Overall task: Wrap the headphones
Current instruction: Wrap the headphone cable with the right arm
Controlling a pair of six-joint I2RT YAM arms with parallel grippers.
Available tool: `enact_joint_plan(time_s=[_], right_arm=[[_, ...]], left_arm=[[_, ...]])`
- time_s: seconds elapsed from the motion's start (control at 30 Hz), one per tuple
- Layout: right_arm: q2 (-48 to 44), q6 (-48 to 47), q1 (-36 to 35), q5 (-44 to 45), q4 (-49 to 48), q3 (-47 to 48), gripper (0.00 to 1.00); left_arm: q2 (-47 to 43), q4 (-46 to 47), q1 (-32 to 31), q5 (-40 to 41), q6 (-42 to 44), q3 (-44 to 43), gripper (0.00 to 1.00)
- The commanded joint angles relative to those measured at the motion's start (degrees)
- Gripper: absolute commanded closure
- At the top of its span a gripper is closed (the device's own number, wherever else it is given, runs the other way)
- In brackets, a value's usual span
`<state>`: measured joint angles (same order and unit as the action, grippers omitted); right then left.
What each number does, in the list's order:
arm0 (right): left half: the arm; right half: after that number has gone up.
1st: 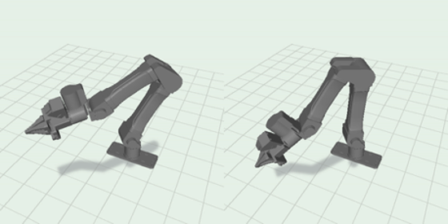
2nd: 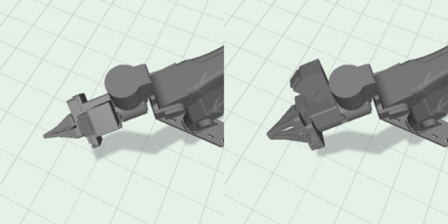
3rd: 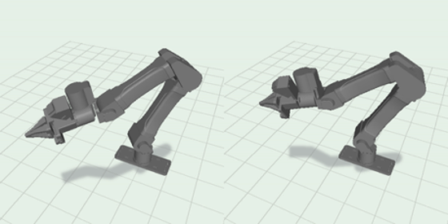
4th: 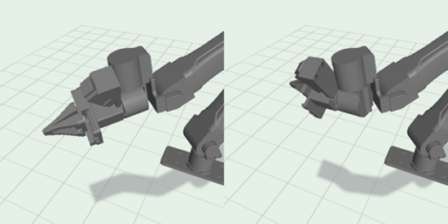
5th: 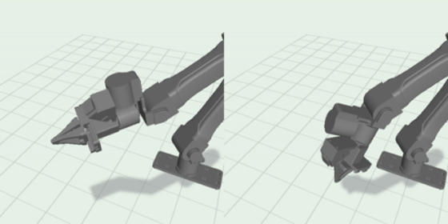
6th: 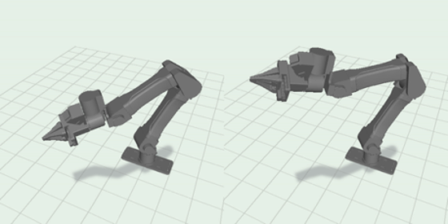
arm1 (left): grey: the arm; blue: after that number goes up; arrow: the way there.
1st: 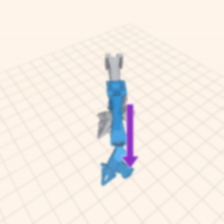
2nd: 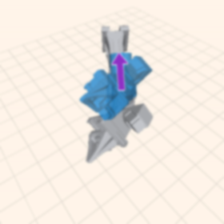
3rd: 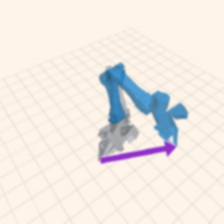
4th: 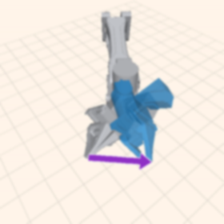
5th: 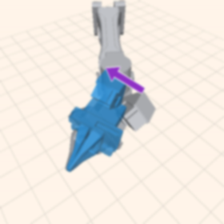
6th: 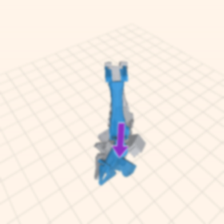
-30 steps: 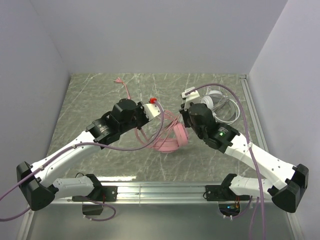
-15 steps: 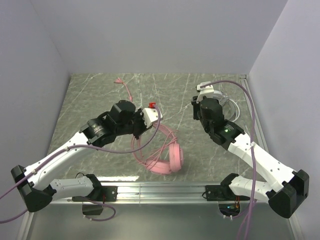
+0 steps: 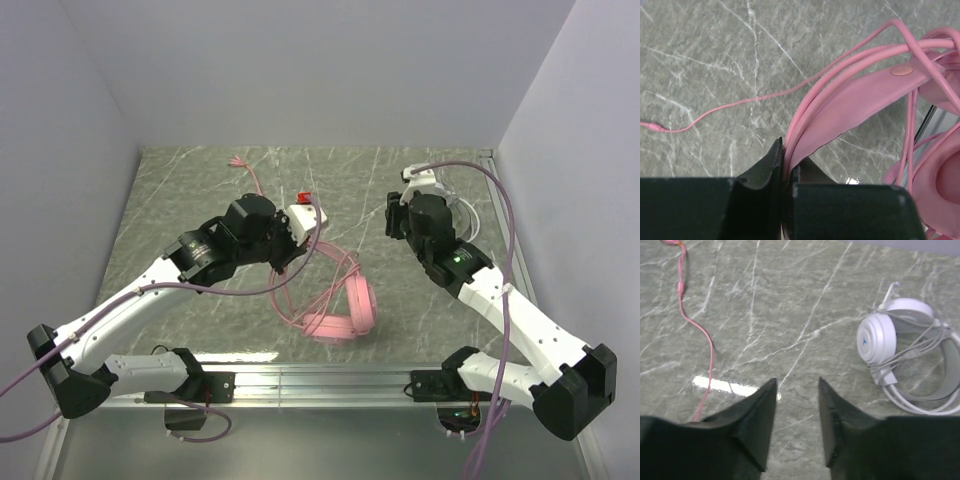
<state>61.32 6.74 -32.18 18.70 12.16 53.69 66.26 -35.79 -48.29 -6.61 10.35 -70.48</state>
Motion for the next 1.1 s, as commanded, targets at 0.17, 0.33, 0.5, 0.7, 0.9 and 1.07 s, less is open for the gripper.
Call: enact_joint_plan(time_s=[0.17,0.33,0.5,0.7,0.9,1.07], right_arm=[[-4.45,4.77,5.37,-12.36,-6.97,-5.35,0.42],[-4.02,7.05,6.34,-14.13,-10.57,-8.95,0.31],[-5.42,9.34,6.43,-17.63,-20.06,-16.94,0.32],[-7.88,12.33,6.43,-20.63,-35.52,-27.22,0.32],[-6.57,13.65,6.26,-20.9,-49.33,-34.0,0.32],[-3.06,12.77,4.85,-22.91,-58.37,-35.94,0.17]], left_arm=[[0.62,-0.15,0.13,4.15,-7.09,-10.55,1.0],[1.15,-0.07,0.13,5.91,-7.8,-12.23,1.0],[0.89,1.77,0.13,6.44,-8.24,-12.4,1.0],[0.1,5.29,0.13,9.86,-9.12,-11.0,1.0],[0.62,5.29,0.13,13.55,-14.39,-12.67,1.0],[0.98,5.03,0.13,13.12,-16.15,-14.42,1.0]])
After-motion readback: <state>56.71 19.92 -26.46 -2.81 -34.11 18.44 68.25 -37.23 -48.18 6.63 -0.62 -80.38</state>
